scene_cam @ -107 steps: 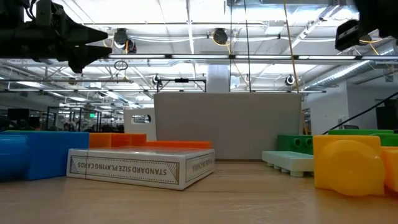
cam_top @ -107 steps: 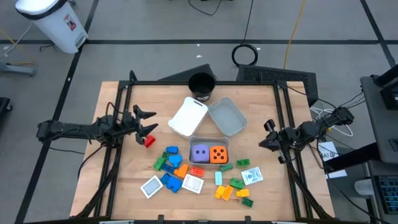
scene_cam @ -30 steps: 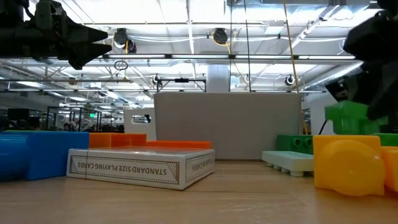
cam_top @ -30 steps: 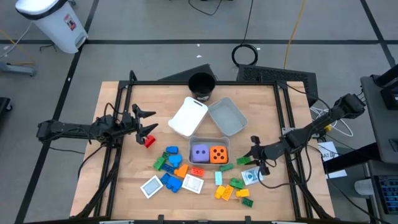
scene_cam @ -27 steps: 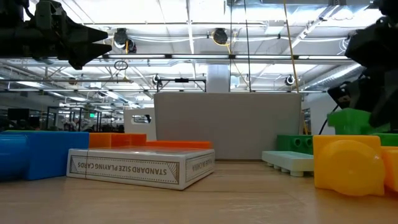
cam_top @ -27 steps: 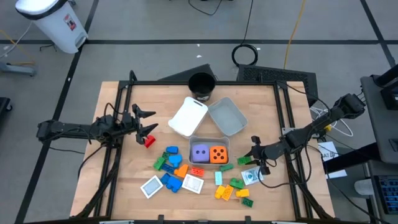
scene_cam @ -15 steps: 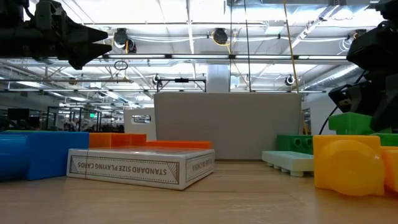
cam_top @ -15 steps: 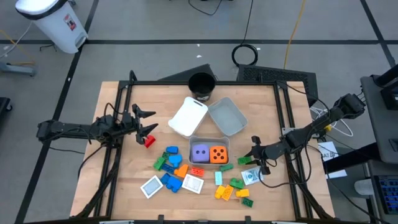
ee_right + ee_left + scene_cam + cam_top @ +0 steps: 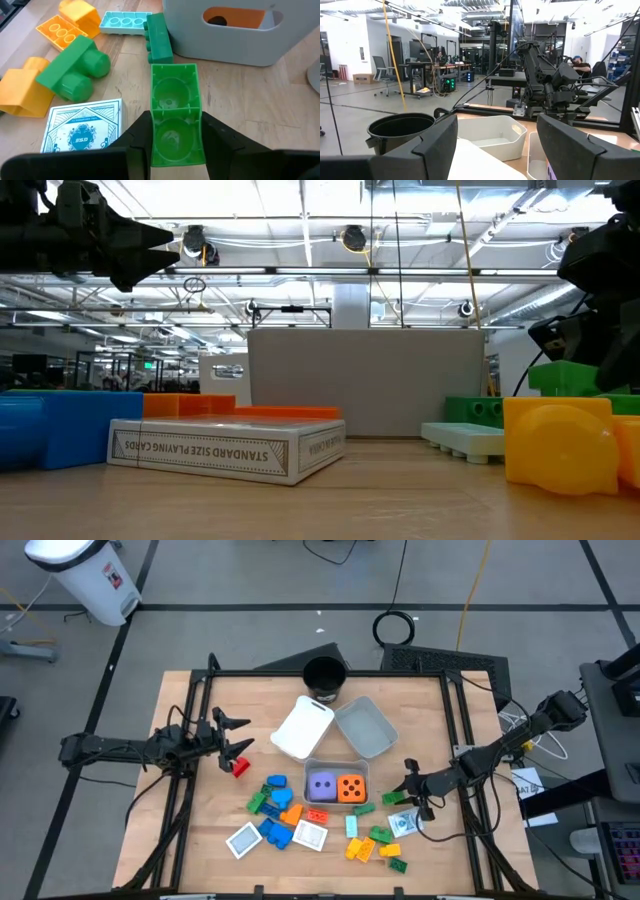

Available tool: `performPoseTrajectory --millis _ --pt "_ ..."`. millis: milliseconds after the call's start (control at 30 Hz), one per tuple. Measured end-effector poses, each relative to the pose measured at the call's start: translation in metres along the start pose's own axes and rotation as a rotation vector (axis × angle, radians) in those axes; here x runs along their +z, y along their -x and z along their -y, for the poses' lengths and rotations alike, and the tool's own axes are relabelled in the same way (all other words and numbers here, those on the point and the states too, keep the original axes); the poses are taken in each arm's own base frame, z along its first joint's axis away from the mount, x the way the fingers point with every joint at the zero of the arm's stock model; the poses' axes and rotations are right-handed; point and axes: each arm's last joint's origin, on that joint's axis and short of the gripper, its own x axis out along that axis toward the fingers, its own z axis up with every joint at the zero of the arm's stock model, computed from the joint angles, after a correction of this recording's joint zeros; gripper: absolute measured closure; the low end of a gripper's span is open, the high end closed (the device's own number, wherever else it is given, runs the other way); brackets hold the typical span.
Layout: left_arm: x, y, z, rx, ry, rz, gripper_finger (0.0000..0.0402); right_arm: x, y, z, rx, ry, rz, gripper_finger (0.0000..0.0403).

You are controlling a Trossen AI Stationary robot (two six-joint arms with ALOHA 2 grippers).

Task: Pick & Place Toys
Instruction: Put the green game piece into the top gray bin

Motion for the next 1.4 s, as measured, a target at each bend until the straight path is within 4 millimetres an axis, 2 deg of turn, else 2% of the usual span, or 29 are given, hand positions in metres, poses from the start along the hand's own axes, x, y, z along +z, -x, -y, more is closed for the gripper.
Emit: performPoseTrajectory --millis 100,200,300,367,433,567,667,733,833,1033,1200,1400 --pt "0.0 0.0 0.0 0.0 0.0 0.0 0.0123 0.006 0.0 0.0 -0.019 0.003 0.07 0.0306" --pt "0.0 0.0 0.0 0.0 0.0 0.0 0.0124 0.033 0.005 -0.002 -0.005 -0.053 0.355 0.0303" --pt "0.0 0.0 0.0 0.0 0.0 0.0 0.0124 0.062 0.019 0.001 0.05 -0.014 0.651 0.03" --pt "0.0 0.0 0.0 0.0 0.0 0.001 0.0123 0.074 0.022 0.008 0.008 -0.009 0.71 0.0302" --pt "0.0 0.0 0.0 0.0 0.0 0.0 0.0124 0.083 0.021 0.022 -0.088 -0.066 0.674 0.0308" --pt "0.0 0.0 0.0 0.0 -0.003 0.001 0.0123 0.095 0.017 0.062 -0.317 -0.194 0.466 0.031" --pt "0.0 0.0 0.0 0.001 -0.006 0.001 0.0123 0.092 0.019 0.094 -0.526 -0.285 0.344 0.0306" --pt "0.0 0.0 0.0 0.0 -0.006 0.0 0.0124 0.086 0.017 0.112 -0.583 -0.355 0.304 0.0305" --pt "0.0 0.0 0.0 0.004 -0.006 0.0 0.0124 0.078 0.011 0.13 -0.554 -0.427 0.255 0.0305" --pt "0.0 0.0 -0.001 0.025 -0.005 0.0 0.0123 0.07 -0.007 0.142 -0.536 -0.434 0.21 0.029" --pt "0.0 0.0 -0.001 0.025 -0.005 0.0 0.0124 0.066 -0.016 0.144 -0.59 -0.439 0.187 0.0251" --pt "0.0 0.0 -0.001 0.026 -0.004 0.0 0.0123 0.068 -0.016 0.144 -0.584 -0.43 0.198 0.0204"
